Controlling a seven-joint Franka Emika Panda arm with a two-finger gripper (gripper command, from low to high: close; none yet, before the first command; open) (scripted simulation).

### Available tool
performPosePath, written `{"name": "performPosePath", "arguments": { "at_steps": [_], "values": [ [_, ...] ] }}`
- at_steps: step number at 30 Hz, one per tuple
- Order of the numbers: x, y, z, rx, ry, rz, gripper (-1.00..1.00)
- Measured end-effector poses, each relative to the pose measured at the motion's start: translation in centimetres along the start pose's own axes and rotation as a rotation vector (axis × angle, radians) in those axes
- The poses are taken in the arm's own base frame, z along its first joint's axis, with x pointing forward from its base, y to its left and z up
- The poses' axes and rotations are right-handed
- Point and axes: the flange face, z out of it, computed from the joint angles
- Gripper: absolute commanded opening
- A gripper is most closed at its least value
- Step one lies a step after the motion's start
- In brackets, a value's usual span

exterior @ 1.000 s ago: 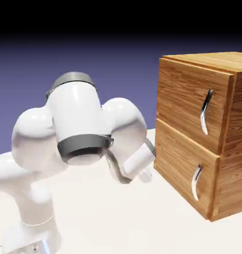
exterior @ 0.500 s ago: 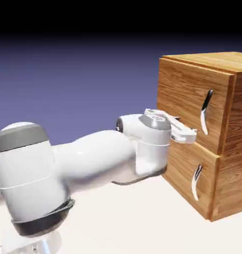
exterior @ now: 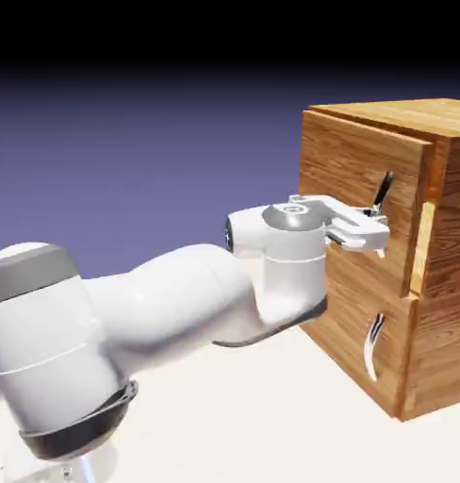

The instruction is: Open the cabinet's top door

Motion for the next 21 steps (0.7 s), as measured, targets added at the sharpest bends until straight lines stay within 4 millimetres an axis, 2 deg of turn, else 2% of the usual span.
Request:
{"name": "performPosePath", "arguments": {
  "at_steps": [11, 21],
  "values": [
    [3.6, 3.6, -9.2, 0.189, -0.188, 0.0, -1.0],
    [7.4, 7.4, -15.1, 0.33, -0.329, 0.0, -1.0]
  ]
}}
